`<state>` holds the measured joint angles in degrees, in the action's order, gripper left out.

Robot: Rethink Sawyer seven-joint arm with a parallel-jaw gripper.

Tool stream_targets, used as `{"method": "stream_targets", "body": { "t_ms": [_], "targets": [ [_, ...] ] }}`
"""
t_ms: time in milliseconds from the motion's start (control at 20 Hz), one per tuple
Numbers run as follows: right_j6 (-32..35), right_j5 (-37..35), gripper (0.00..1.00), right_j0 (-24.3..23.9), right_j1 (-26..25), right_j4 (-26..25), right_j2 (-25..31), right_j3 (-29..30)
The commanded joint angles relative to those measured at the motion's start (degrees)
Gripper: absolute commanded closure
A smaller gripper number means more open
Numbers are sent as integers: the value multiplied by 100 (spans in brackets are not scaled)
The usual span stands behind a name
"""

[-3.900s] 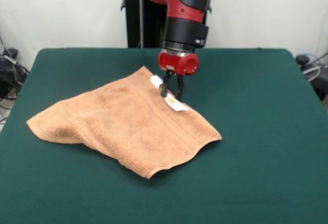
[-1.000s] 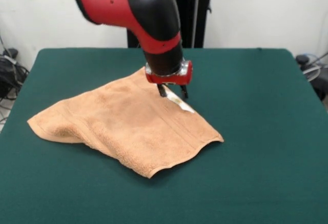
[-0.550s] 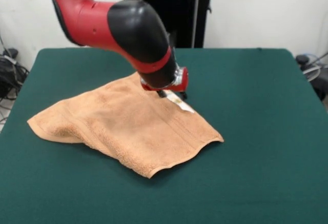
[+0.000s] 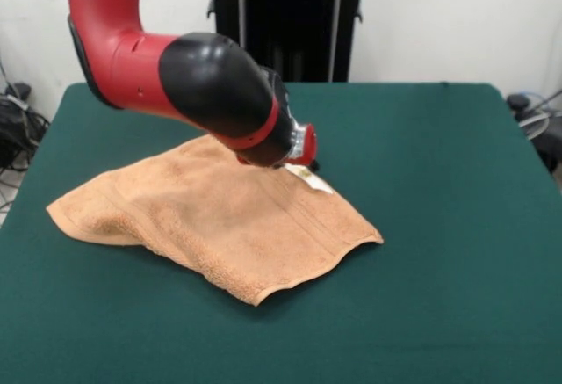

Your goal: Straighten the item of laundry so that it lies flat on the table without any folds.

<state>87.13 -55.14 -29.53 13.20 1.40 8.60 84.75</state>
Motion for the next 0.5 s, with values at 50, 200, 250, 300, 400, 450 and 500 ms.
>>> {"method": "stream_targets", "body": {
  "t_ms": [50, 200, 250, 300, 400, 450, 500],
  "targets": [
    [724, 3627, 0, -139, -1766, -1158, -620, -1580],
    [843, 3549, 0, -100, -1877, -1163, -653, -1745],
    [911, 3540, 0, -76, -1892, -1174, -677, -1771],
    [929, 3535, 0, -85, -1906, -1194, -662, -1792],
    [1004, 3519, 0, -104, -1916, -1227, -627, -1799],
    [1043, 3539, 0, -111, -1914, -1263, -612, -1796],
    [1080, 3524, 0, -112, -1900, -1295, -603, -1793]
  ]
}}
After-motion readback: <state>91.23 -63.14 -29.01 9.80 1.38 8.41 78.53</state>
